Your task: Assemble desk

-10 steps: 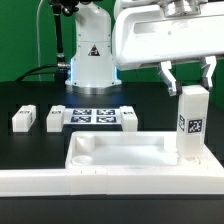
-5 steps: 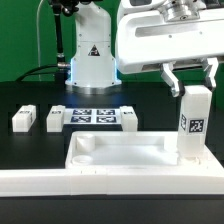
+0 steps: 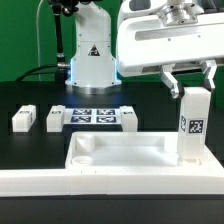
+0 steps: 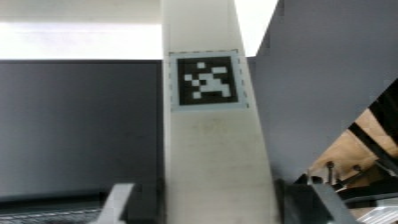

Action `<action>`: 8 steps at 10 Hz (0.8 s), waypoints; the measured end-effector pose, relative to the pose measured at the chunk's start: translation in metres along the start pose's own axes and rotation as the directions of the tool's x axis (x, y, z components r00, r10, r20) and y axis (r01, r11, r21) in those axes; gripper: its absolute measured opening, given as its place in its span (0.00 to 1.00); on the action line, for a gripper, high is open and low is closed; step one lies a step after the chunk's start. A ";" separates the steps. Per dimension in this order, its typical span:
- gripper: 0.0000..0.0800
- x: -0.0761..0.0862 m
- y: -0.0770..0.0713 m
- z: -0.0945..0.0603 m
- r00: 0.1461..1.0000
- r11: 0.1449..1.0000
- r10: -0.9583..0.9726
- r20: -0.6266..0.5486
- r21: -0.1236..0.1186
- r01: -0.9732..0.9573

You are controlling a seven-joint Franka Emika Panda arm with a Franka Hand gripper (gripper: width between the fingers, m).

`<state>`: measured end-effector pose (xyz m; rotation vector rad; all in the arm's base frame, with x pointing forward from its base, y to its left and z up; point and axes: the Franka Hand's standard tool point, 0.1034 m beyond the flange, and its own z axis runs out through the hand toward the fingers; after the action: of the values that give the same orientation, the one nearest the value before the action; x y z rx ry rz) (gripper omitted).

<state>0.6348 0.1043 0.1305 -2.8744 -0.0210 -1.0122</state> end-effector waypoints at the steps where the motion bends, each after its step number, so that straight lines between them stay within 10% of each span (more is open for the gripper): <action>1: 0.36 -0.001 0.000 0.000 1.000 1.000 0.000 0.003 0.000 0.000; 3: 0.71 -0.001 0.000 0.000 1.000 1.000 0.000 0.003 0.000 0.000; 8: 0.81 -0.001 0.000 0.001 1.000 1.000 0.000 0.003 0.000 0.000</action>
Offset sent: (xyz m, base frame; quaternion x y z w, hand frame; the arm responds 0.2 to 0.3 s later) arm 0.0000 0.0000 0.0000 0.0000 0.0000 0.0000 1.0000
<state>0.6345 0.1040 0.1296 -2.8764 -0.0212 -1.0073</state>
